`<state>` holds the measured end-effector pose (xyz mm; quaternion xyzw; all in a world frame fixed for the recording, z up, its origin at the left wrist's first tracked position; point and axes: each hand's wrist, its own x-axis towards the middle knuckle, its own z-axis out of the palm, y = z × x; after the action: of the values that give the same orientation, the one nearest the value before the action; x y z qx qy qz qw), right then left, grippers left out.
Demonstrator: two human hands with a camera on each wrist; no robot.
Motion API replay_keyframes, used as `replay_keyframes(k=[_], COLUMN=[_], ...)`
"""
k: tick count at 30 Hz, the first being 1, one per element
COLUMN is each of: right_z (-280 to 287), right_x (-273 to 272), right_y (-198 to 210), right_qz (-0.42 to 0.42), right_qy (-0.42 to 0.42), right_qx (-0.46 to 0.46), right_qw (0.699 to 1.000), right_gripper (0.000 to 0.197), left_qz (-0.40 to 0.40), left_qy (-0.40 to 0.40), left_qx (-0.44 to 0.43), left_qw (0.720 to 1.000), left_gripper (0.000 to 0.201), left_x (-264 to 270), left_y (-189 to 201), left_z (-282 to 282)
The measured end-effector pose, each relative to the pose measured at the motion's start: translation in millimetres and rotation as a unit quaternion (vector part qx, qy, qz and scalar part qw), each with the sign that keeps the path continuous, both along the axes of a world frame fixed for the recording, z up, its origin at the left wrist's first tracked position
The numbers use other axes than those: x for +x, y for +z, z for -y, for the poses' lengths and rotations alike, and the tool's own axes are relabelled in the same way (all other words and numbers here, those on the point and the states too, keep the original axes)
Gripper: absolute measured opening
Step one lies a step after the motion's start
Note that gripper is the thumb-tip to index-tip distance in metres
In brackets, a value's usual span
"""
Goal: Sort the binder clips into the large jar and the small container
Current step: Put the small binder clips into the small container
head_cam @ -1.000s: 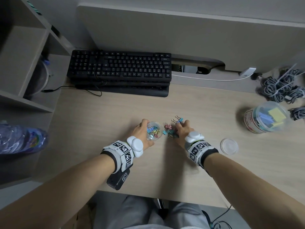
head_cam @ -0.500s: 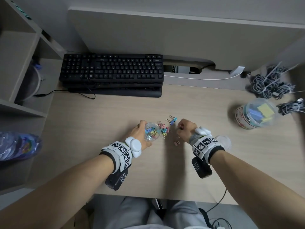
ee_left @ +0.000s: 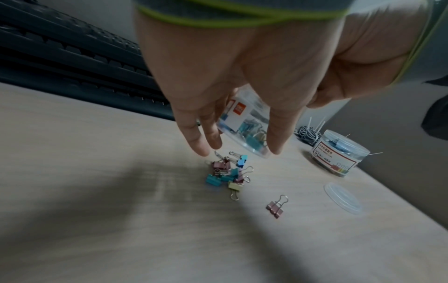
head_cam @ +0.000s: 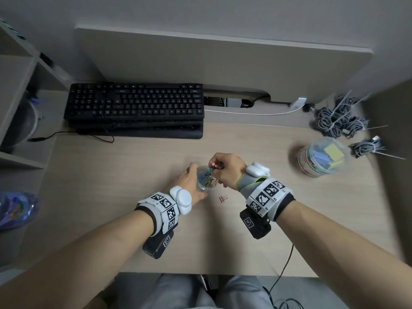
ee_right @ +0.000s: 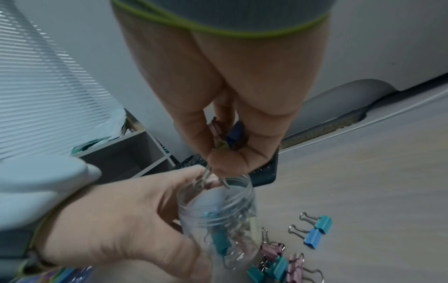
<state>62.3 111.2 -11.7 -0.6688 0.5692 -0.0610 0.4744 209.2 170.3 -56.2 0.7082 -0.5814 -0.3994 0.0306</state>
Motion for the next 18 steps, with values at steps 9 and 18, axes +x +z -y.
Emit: replay_keyframes(k=[9,18], right_z=[-1,18], right_x=[2,9], right_y=[9,-1], right_qz=[-0.012,-0.04], right_qy=[0.077,0.088], right_qx=[-0.015,-0.029], right_qw=[0.997,0.995], right_gripper=[0.017,0.011], left_qz=[0.007,-0.002], left_qy=[0.01,0.049], left_qx=[-0.012,-0.016], left_qw=[1.0,0.999], left_gripper=[0.06,0.074], left_x=[-4,10], left_y=[-2,-1], left_z=[-2,-3])
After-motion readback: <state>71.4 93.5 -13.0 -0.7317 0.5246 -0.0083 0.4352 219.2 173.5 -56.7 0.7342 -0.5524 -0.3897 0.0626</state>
